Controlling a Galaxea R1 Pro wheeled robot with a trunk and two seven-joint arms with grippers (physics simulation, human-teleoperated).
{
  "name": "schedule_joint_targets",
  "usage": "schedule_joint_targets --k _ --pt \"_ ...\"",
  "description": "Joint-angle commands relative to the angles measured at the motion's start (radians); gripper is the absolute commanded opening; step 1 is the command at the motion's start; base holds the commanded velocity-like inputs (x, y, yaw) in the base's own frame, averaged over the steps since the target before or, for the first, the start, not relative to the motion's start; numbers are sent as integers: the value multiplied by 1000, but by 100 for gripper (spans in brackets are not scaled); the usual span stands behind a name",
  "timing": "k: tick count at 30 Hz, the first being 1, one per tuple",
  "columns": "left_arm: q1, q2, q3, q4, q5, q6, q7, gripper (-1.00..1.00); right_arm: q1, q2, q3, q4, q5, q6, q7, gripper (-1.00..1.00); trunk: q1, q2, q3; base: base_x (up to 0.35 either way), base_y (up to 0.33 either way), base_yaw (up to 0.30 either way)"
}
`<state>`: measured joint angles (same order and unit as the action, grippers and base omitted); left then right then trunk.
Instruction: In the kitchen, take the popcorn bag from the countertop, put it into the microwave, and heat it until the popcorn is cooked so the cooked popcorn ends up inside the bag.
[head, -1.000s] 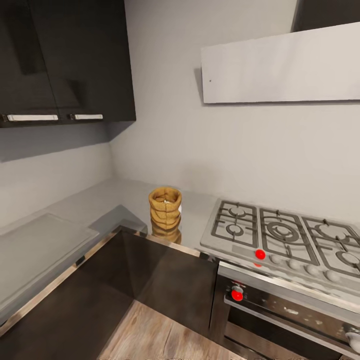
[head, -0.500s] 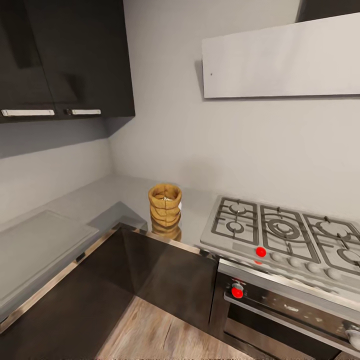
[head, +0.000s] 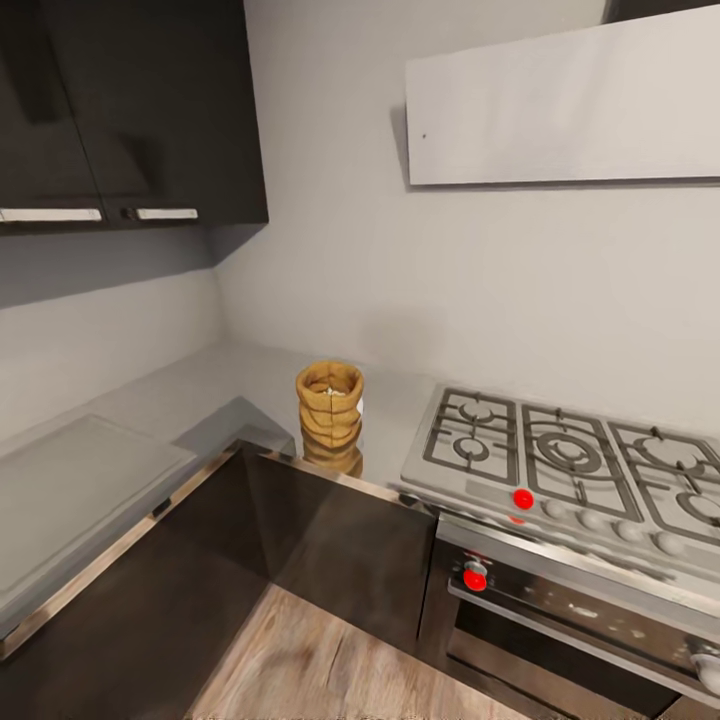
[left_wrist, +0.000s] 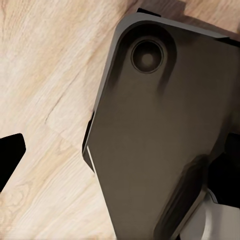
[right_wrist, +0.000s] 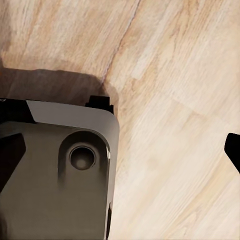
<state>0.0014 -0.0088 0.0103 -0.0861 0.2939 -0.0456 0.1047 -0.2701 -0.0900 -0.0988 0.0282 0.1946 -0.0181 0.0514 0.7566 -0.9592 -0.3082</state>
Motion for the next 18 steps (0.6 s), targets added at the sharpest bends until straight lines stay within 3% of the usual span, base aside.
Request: schedule_joint_targets --k 1,18 --pt "0 0 0 -1 4 -2 3 100 -1 0 -9 2 9 -2 2 100 0 -1 -3 0 0 0" --pt "0 1 0 -1 4 -3 3 100 -1 -4 -9 2 9 -6 2 100 0 -1 -30 0 0 0"
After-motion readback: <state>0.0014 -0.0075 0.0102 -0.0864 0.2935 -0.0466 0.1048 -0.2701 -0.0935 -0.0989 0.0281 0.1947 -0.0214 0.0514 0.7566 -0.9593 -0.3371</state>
